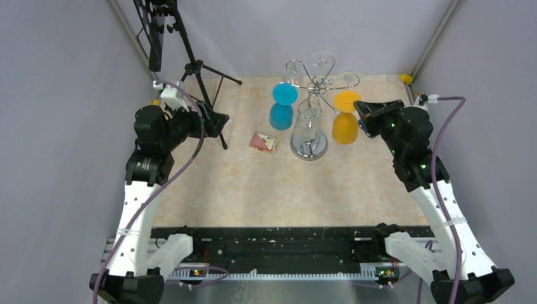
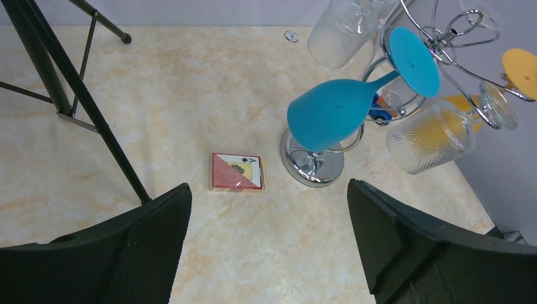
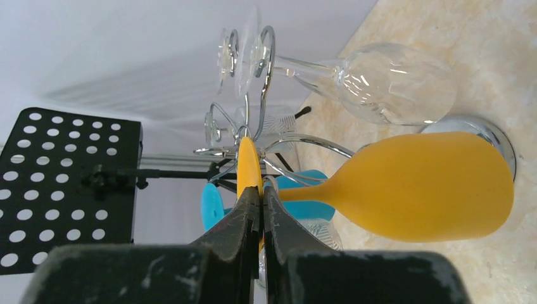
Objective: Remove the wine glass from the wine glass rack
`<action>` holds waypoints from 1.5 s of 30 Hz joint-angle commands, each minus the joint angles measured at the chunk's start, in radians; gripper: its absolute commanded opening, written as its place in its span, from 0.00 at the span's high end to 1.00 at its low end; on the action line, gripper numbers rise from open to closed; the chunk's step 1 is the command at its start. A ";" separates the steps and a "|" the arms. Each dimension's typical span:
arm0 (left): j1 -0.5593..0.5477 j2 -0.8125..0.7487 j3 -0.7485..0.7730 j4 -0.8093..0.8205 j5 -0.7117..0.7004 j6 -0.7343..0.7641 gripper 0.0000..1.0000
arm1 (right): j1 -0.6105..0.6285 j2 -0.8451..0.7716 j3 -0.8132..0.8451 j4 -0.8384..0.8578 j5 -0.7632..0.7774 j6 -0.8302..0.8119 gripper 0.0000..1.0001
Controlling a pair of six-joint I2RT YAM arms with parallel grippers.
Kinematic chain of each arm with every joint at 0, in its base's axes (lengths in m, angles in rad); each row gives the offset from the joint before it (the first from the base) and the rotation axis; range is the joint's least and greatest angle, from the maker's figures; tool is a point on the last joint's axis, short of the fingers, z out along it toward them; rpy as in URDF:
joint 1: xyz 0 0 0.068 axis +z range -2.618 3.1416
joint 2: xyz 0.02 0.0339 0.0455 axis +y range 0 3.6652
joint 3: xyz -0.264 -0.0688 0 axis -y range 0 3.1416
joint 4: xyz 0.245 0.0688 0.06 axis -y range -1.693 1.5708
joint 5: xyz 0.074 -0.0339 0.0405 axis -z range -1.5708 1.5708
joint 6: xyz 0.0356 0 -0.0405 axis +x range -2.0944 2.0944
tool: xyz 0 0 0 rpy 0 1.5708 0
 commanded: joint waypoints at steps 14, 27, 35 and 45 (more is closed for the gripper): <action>-0.008 -0.038 0.036 0.000 0.018 0.017 0.05 | -0.002 -0.076 0.091 -0.041 0.006 -0.034 1.00; -0.008 -0.045 0.017 0.002 0.007 0.007 0.05 | -0.002 -0.021 0.088 0.013 -0.143 -0.037 1.00; -0.009 -0.044 0.009 0.002 -0.001 0.009 0.05 | -0.003 0.052 0.094 0.095 -0.183 -0.045 1.00; -0.008 -0.020 0.018 0.005 0.002 0.009 0.04 | -0.002 0.116 0.113 0.130 -0.132 -0.049 1.00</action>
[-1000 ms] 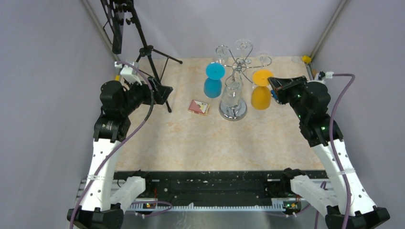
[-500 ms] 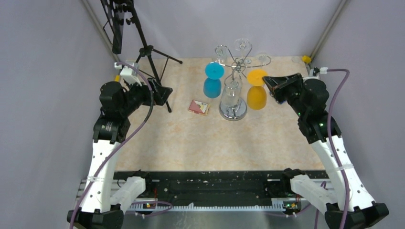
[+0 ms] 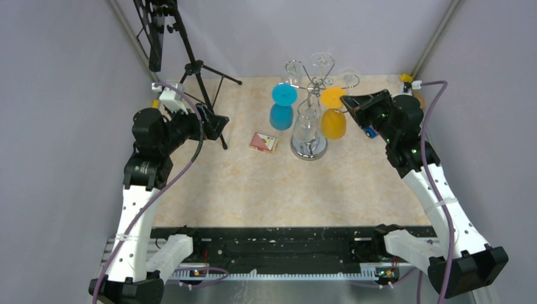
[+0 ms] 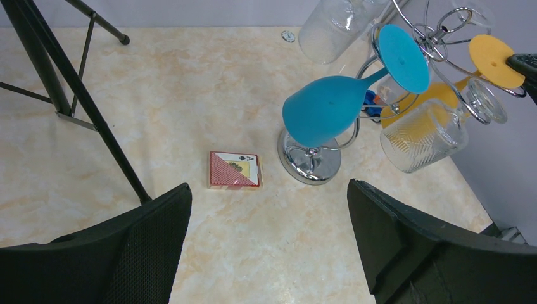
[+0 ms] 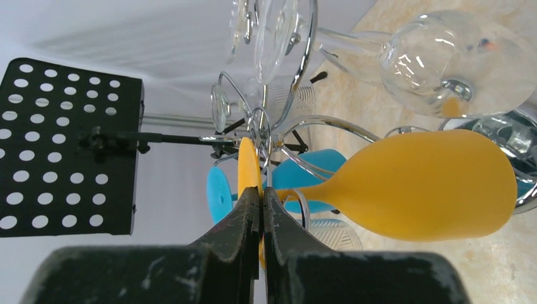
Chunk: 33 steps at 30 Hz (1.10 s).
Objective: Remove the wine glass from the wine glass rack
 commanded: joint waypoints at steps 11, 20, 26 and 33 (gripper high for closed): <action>-0.003 0.025 0.019 0.055 0.001 -0.010 0.05 | -0.003 -0.016 0.103 -0.008 0.217 -0.011 1.00; -0.003 0.030 0.023 0.073 0.018 -0.032 0.05 | -0.003 -0.094 0.117 -0.114 0.300 -0.012 1.00; -0.005 0.030 0.012 0.123 0.152 -0.062 0.06 | -0.003 -0.178 0.115 -0.210 0.318 0.003 1.00; -0.033 0.039 -0.080 0.262 0.255 -0.257 0.09 | -0.003 -0.298 0.130 -0.341 0.266 0.023 1.00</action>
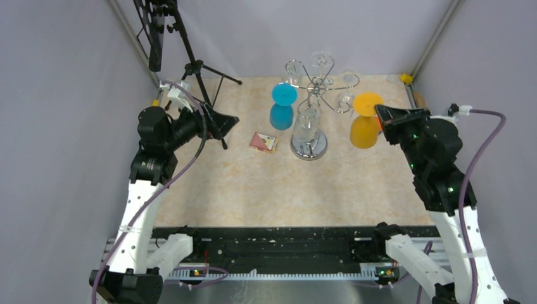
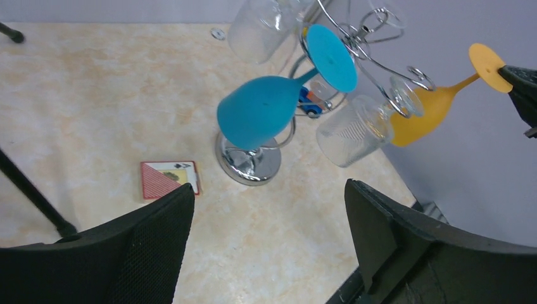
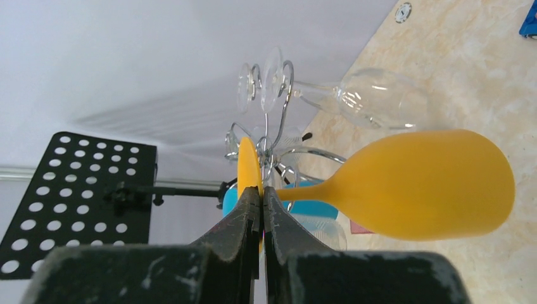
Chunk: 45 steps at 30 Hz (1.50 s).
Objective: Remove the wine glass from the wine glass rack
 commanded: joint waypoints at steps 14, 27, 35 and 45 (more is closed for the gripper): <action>-0.458 0.216 -0.238 0.805 0.047 -0.662 0.16 | -0.002 -0.254 0.001 -0.016 -0.339 0.199 1.00; -0.620 0.336 -0.159 0.980 -0.054 -1.033 0.27 | -0.002 -0.301 -0.078 0.228 -0.506 0.288 1.00; -0.631 0.365 -0.156 1.092 -0.023 -1.216 0.33 | -0.002 -0.295 -0.129 0.420 -0.532 0.340 1.00; -0.631 0.486 -0.057 1.485 0.088 -1.434 0.48 | -0.002 -0.317 -0.235 0.346 -0.543 0.385 1.00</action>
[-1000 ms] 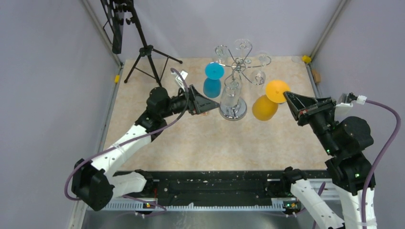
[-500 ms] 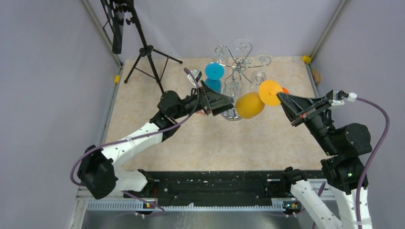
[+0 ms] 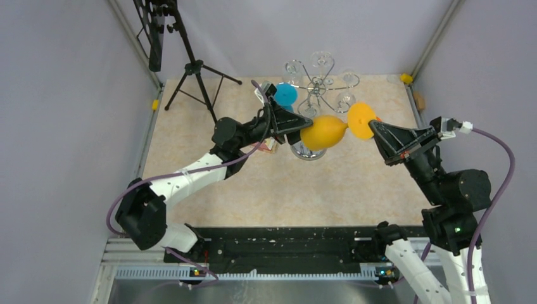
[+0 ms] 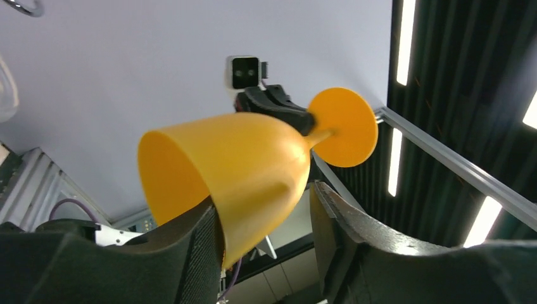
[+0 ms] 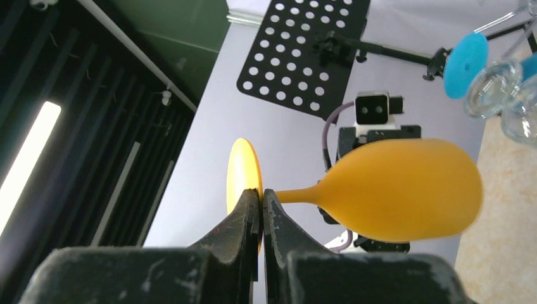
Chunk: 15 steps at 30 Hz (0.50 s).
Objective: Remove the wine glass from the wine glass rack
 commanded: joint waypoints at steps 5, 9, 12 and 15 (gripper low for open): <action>-0.006 0.028 0.059 0.381 0.046 -0.201 0.62 | -0.002 -0.066 -0.166 -0.032 0.030 0.066 1.00; -0.006 0.010 0.068 0.368 0.054 -0.189 0.67 | 0.000 -0.093 -0.192 -0.066 0.067 0.064 1.00; -0.005 0.002 0.074 0.348 0.059 -0.174 0.69 | -0.002 -0.107 -0.208 -0.067 0.093 0.067 1.00; 0.000 -0.007 0.072 0.332 0.067 -0.163 0.69 | -0.001 -0.118 -0.210 -0.063 0.117 0.062 1.00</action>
